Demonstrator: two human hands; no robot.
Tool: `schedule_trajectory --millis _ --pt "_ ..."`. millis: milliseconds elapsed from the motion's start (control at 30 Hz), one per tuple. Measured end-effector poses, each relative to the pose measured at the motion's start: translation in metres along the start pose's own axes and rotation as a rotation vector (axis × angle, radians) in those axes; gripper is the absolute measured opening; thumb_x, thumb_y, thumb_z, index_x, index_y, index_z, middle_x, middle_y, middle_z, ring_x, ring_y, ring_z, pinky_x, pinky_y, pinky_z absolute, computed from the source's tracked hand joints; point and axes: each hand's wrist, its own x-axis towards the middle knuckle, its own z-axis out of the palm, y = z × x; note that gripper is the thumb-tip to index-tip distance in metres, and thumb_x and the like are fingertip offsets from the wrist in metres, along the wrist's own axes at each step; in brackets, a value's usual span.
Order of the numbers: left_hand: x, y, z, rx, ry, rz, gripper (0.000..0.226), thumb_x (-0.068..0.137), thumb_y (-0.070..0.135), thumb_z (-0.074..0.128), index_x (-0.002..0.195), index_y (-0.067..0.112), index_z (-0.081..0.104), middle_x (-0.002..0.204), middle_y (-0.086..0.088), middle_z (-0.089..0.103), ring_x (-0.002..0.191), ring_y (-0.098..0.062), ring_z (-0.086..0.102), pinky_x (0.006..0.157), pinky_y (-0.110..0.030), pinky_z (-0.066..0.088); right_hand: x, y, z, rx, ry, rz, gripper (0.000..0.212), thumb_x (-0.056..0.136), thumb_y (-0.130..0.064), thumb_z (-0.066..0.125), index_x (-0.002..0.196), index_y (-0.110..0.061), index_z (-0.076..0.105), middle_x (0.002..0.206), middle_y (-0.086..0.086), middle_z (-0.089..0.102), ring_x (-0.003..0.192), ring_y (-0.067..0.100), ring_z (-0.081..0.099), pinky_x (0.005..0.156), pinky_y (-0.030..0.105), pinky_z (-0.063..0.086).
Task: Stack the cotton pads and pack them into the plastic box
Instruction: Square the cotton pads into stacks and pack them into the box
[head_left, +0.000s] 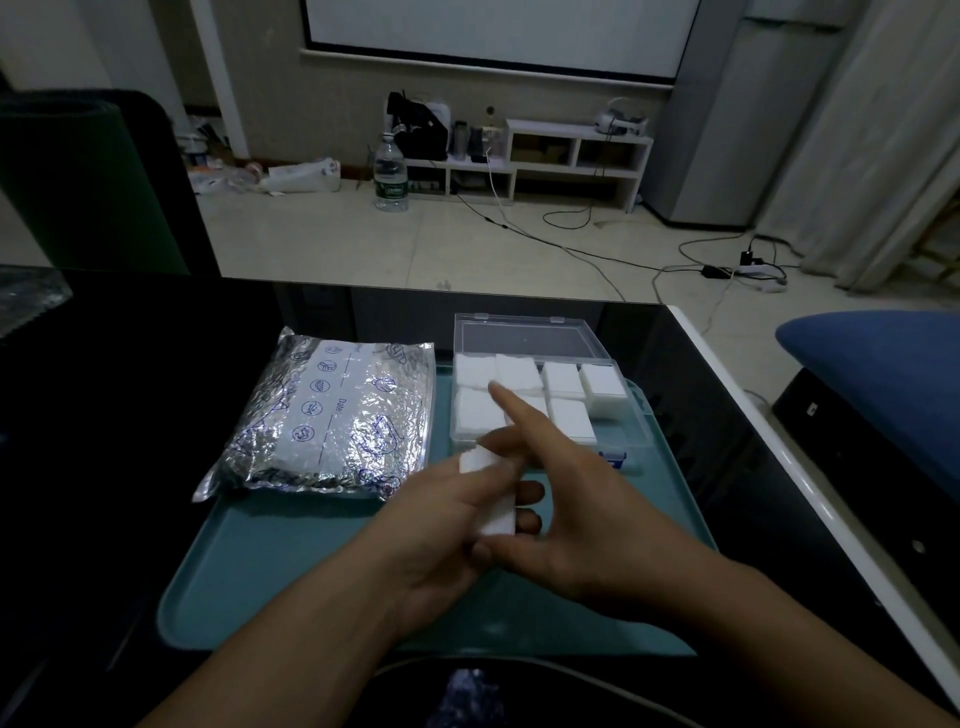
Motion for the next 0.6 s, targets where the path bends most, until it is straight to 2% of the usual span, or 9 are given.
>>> schedule_trajectory --millis 100,200,300,367,467,600 --pt "0.001 -0.003 0.001 -0.02 -0.047 0.004 0.025 0.087 -0.007 0.056 0.11 0.0 0.065 0.1 -0.023 0.056 0.095 -0.034 0.043 0.07 -0.034 0.037 0.001 0.001 0.002 -0.077 0.017 -0.034 0.113 0.077 -0.026 0.08 0.149 -0.049 -0.003 0.127 -0.024 0.046 0.115 -0.006 0.049 0.091 0.009 0.043" --pt "-0.001 -0.002 0.004 0.005 -0.065 0.003 0.019 0.086 -0.006 0.057 0.097 0.006 0.067 0.096 -0.022 0.06 0.092 -0.034 0.047 0.069 -0.034 0.038 0.003 0.002 0.005 -0.17 0.01 -0.128 0.108 0.079 -0.025 0.076 0.153 -0.041 -0.002 0.131 -0.016 0.047 0.116 0.004 0.051 0.096 0.024 0.046" --pt "-0.006 0.001 0.006 0.038 -0.039 -0.022 0.009 0.086 0.001 0.06 0.09 0.008 0.065 0.079 -0.014 0.067 0.068 -0.024 0.06 0.056 -0.028 0.048 0.003 0.005 0.005 -0.246 0.012 -0.205 0.107 0.08 -0.027 0.074 0.152 -0.041 -0.004 0.127 -0.009 0.049 0.113 0.011 0.053 0.095 0.033 0.048" --pt "-0.008 0.003 0.008 0.018 -0.023 -0.046 0.007 0.09 0.005 0.059 0.088 0.01 0.064 0.073 -0.01 0.068 0.057 -0.019 0.062 0.049 -0.024 0.049 0.003 0.007 0.006 -0.298 0.016 -0.242 0.107 0.08 -0.03 0.073 0.152 -0.04 -0.006 0.124 -0.005 0.05 0.111 0.013 0.052 0.094 0.035 0.048" --pt "-0.009 0.003 0.01 0.003 0.004 -0.045 0.003 0.084 0.01 0.065 0.083 0.011 0.063 0.07 -0.009 0.067 0.054 -0.017 0.062 0.045 -0.021 0.048 0.002 0.008 0.008 -0.391 0.031 -0.283 0.109 0.079 -0.035 0.073 0.152 -0.037 -0.009 0.126 -0.002 0.049 0.113 0.015 0.048 0.097 0.034 0.045" --pt "-0.009 0.004 0.009 0.019 0.018 -0.016 0.022 0.068 0.018 0.072 0.085 0.01 0.063 0.076 -0.011 0.064 0.059 -0.02 0.06 0.048 -0.024 0.047 0.002 0.008 0.009 -0.465 0.073 -0.309 0.111 0.079 -0.038 0.072 0.152 -0.033 -0.01 0.128 -0.002 0.049 0.115 0.014 0.045 0.102 0.03 0.04"
